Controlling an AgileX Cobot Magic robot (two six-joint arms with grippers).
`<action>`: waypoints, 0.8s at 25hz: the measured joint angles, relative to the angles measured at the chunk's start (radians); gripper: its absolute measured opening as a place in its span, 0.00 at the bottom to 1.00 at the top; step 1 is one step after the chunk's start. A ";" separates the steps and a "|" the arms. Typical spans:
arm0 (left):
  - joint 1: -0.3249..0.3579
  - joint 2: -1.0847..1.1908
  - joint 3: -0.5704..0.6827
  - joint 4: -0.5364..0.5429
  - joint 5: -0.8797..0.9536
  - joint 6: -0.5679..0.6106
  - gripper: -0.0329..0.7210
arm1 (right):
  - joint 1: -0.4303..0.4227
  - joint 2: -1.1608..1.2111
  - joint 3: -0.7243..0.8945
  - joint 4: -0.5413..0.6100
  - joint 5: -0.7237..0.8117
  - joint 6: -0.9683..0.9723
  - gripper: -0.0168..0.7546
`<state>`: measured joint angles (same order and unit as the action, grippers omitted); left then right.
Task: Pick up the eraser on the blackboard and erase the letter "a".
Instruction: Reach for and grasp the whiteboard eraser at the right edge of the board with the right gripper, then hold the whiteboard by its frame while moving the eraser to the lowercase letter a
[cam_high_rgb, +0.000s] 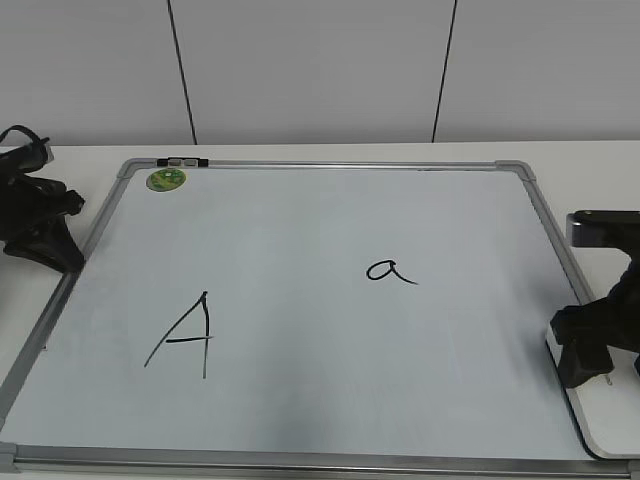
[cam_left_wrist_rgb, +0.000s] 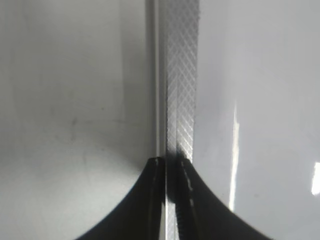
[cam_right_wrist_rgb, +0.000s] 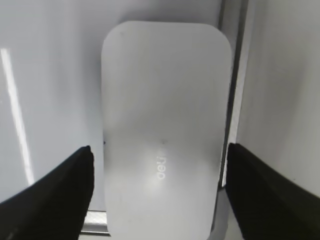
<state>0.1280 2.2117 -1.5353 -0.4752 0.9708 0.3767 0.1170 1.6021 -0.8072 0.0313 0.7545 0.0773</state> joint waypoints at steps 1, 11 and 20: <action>0.000 0.000 0.000 0.000 0.000 0.000 0.08 | 0.000 0.007 0.000 0.000 -0.002 0.000 0.81; 0.000 0.000 0.000 0.000 0.000 0.000 0.08 | 0.000 0.064 0.000 0.000 -0.057 0.006 0.81; 0.000 0.000 0.000 0.000 0.000 0.000 0.08 | 0.000 0.074 -0.001 -0.007 -0.062 0.006 0.72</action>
<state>0.1280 2.2117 -1.5353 -0.4752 0.9708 0.3767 0.1170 1.6765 -0.8084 0.0247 0.6928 0.0830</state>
